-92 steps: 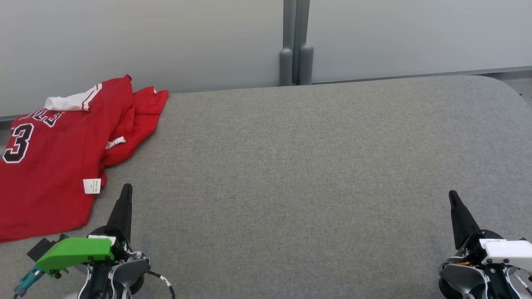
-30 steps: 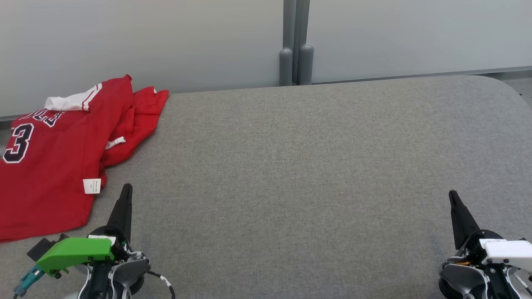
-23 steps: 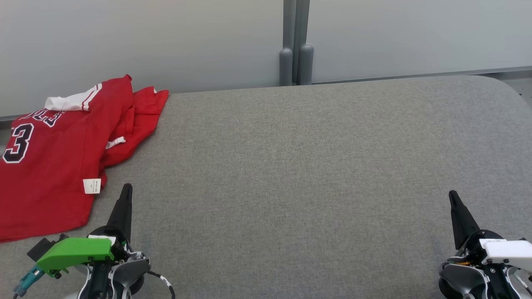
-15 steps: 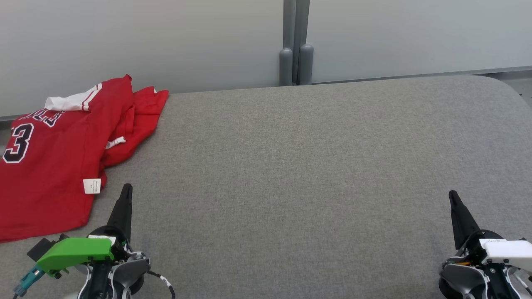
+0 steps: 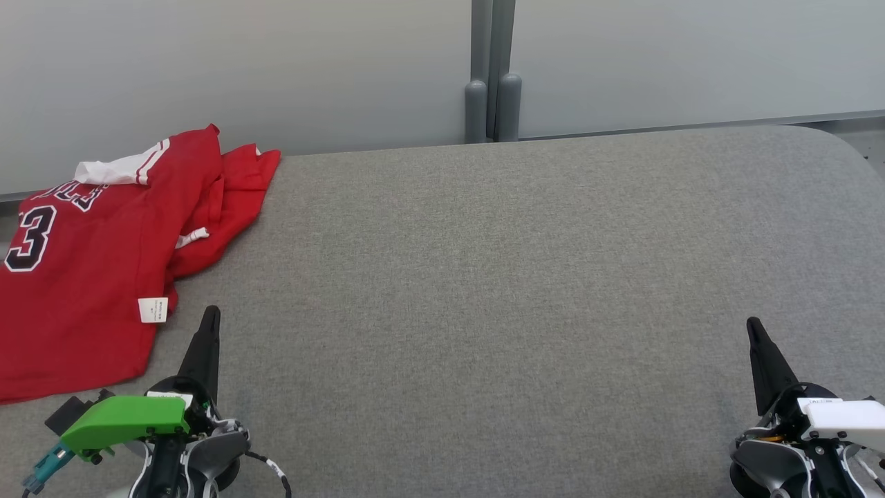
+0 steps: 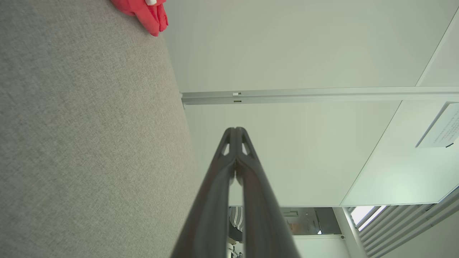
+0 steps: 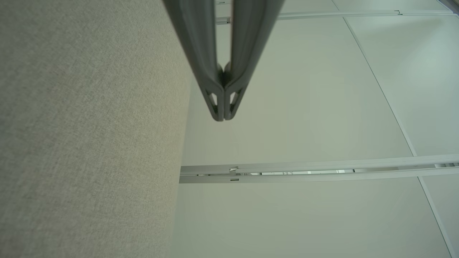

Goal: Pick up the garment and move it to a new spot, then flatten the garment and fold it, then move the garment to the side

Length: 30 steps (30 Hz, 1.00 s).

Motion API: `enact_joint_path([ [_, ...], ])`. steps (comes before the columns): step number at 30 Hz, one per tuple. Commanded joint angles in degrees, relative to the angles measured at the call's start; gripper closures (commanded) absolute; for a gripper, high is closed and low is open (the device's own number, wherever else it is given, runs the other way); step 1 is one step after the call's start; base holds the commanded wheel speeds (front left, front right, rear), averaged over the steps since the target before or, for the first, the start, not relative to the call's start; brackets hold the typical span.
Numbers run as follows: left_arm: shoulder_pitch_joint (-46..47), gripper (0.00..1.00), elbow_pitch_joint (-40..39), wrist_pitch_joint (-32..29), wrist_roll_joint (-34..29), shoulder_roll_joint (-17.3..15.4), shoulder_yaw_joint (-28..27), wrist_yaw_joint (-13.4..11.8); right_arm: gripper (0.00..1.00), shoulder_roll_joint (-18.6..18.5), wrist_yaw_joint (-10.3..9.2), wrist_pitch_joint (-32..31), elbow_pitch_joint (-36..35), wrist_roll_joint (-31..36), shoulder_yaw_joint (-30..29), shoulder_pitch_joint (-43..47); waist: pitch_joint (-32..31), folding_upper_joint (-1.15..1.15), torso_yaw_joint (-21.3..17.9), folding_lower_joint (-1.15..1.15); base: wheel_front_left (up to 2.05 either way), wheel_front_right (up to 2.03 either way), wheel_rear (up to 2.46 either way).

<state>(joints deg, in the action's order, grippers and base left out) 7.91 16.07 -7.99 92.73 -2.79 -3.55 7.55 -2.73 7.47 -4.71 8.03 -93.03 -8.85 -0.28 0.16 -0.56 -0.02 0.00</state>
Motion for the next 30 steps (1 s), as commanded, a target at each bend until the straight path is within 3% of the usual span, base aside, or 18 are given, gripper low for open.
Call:
enact_joint_path([
  [1, 0.7, 1.0, 0.0, -0.1, -0.2, 0.0, 0.0, 0.2, 1.0, -0.3, 0.05, -0.1, -0.1, -0.1, -0.1, 0.5, 0.0, 0.56, 0.0, 0.0, 0.0, 0.0, 0.0],
  [30, 0.7, 1.0, 0.0, -0.1, -0.2, 0.0, 0.0, 0.2, 1.0, -0.3, 0.05, -0.1, -0.1, -0.1, -0.1, 0.5, 0.0, 0.56, 0.0, 0.0, 0.0, 0.0, 0.0],
])
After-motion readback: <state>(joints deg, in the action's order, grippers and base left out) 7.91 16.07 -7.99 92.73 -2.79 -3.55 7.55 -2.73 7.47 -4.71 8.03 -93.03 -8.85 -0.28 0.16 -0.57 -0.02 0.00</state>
